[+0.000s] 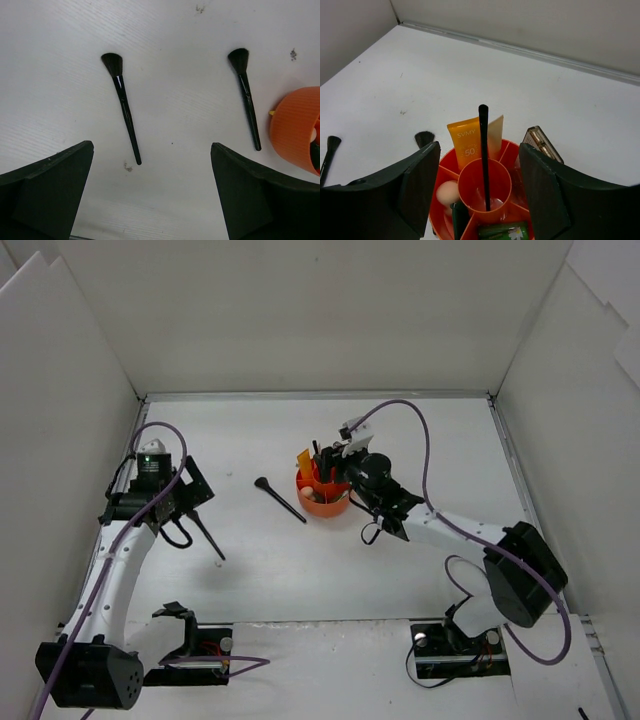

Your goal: Organize the makeup

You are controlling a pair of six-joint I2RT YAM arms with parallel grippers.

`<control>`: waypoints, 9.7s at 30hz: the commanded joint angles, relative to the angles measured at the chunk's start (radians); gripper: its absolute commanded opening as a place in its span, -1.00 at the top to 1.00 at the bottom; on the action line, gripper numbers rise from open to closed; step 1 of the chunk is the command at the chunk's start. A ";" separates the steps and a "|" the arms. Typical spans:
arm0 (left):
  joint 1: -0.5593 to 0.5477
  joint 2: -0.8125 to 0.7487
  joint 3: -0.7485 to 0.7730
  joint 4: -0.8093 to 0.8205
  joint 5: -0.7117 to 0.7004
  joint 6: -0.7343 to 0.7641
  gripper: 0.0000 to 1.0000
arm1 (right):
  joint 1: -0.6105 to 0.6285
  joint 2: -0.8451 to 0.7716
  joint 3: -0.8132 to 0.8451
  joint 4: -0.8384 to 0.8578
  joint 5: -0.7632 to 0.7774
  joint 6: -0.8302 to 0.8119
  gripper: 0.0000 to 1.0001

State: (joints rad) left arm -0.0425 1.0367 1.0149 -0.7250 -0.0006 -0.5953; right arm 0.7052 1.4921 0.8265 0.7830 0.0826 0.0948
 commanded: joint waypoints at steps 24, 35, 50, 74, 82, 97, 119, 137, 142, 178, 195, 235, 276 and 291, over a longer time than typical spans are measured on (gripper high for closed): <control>0.108 0.555 0.027 0.101 0.083 -0.182 0.02 | 0.030 -1.015 -0.451 -0.313 0.312 0.034 -0.31; 0.118 0.683 0.060 0.070 0.054 -0.189 0.37 | 0.027 -1.086 -0.477 -0.350 0.342 0.040 -0.31; 0.037 0.500 0.106 0.094 0.076 -0.121 1.00 | 0.027 -1.161 -0.495 -0.393 0.382 0.054 -0.31; -0.517 0.433 0.281 1.082 0.183 0.310 1.00 | 0.027 -1.184 -0.432 -0.550 0.417 0.091 -0.31; -0.579 0.493 0.214 1.240 0.148 0.399 1.00 | 0.030 -1.155 -0.440 -0.541 0.437 0.097 -0.31; -0.620 0.556 0.102 1.378 0.068 0.413 0.92 | 0.027 -1.165 -0.438 -0.568 0.456 0.102 -0.32; -0.678 0.238 0.022 1.045 -0.455 0.106 -0.99 | 0.027 -1.184 -0.446 -0.585 0.460 0.105 -0.34; -0.445 0.114 0.166 0.121 -0.337 -0.291 -0.95 | 0.027 -0.926 -0.308 -0.579 0.284 0.028 -0.28; -0.416 0.284 0.180 0.076 -0.205 -0.425 -0.71 | 0.028 -0.943 -0.314 -0.579 0.299 0.040 -0.27; -0.301 0.980 0.530 -0.020 0.077 -0.673 -0.18 | 0.030 -1.113 -0.392 -0.625 0.364 0.060 -0.29; -0.240 1.096 0.539 -0.157 0.192 -0.638 1.00 | 0.031 -1.138 -0.403 -0.628 0.368 0.066 -0.29; -0.617 0.413 0.157 1.185 -0.081 0.282 1.00 | 0.033 -1.100 -0.405 -0.616 0.364 0.062 -0.29; -0.675 -0.261 0.159 0.399 -0.485 0.313 -0.99 | 0.031 -1.055 -0.276 -0.749 0.414 0.080 -0.91; -0.675 -0.610 -0.022 0.255 -0.710 0.450 -0.99 | 0.030 -1.080 -0.296 -0.815 0.523 0.115 -0.96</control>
State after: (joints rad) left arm -0.7197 0.4374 1.0145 -0.5003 -0.6643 -0.1986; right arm 0.7284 0.4015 0.5182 -0.0792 0.5339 0.1982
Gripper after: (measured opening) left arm 0.996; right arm 0.979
